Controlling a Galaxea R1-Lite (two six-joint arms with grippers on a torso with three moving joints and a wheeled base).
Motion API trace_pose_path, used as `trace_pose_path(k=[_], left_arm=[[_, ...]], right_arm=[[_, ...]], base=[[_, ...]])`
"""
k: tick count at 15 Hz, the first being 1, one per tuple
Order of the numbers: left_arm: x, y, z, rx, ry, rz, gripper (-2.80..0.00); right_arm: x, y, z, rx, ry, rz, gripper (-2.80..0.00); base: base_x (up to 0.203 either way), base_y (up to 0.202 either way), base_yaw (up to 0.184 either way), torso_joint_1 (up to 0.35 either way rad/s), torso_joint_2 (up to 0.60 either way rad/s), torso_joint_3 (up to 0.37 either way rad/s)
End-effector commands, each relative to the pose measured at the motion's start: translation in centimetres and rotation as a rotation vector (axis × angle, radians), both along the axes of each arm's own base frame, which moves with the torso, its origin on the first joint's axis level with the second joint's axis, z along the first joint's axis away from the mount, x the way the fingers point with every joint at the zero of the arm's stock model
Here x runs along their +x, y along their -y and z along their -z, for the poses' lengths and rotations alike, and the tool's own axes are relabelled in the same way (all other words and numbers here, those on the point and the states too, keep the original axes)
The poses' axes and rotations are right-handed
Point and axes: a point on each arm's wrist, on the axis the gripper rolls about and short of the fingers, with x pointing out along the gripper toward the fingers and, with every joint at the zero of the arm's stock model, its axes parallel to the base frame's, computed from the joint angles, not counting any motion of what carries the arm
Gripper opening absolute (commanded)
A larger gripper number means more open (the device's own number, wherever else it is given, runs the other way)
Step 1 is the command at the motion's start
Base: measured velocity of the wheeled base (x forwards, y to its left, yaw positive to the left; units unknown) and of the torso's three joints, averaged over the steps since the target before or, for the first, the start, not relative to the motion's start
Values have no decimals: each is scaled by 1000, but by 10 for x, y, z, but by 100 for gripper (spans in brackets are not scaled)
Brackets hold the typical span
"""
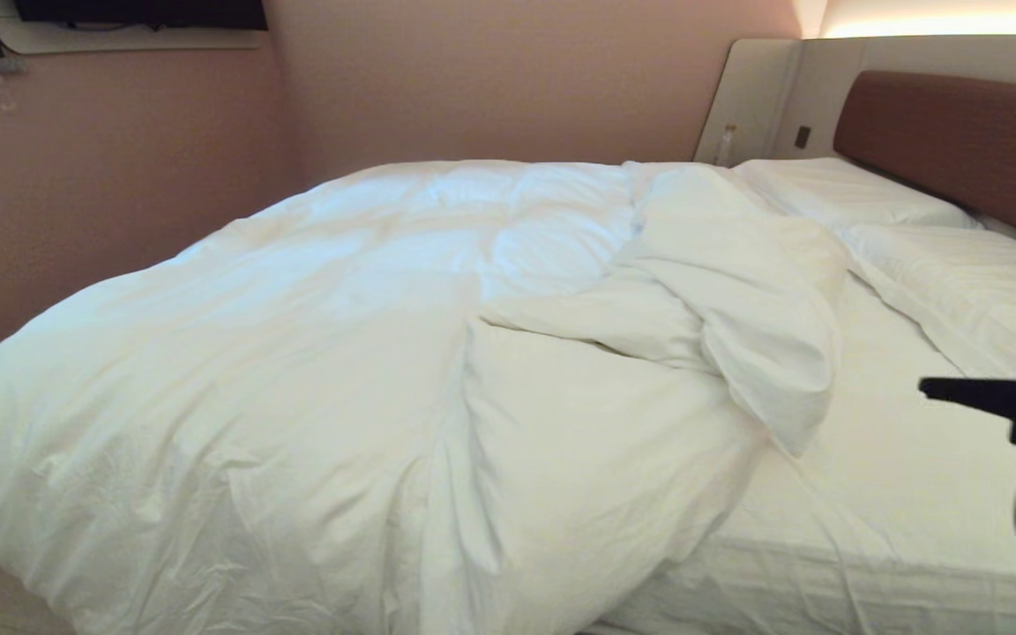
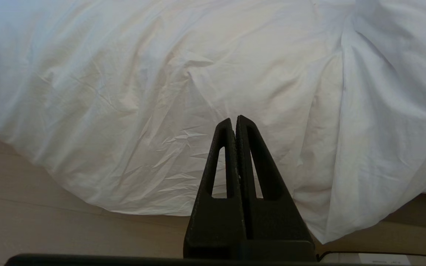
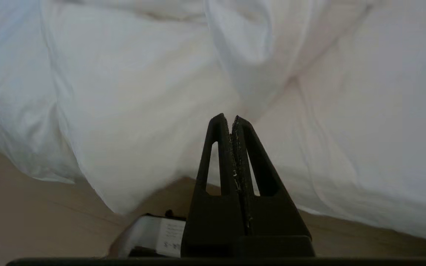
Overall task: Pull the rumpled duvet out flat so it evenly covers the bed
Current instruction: Hold the folded corner of the quilt
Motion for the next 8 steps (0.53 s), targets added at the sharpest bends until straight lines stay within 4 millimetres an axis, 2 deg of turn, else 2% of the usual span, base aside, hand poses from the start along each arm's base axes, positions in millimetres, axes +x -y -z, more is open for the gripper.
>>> trace_pose_path(k=[1, 3, 5, 6, 8], left_arm=[[0, 0, 0, 0, -1, -2, -280], [0, 0, 0, 0, -1, 0, -280], [0, 0, 0, 0, -1, 0, -280], [0, 0, 0, 0, -1, 0, -280], [0, 0, 0, 0, -1, 0, -280]], right_arm=[[89, -3, 4, 66, 42, 7, -280], [139, -4, -1, 110, 63, 15, -280], [174, -5, -4, 177, 74, 35, -280], [182, -4, -5, 216, 70, 52, -280], [178, 3, -9, 232, 48, 80, -280]], base=[[0, 0, 0, 0, 0, 0], [0, 0, 0, 0, 0, 0], [0, 0, 0, 0, 0, 0], [0, 0, 0, 0, 0, 0], [0, 0, 0, 0, 0, 0]])
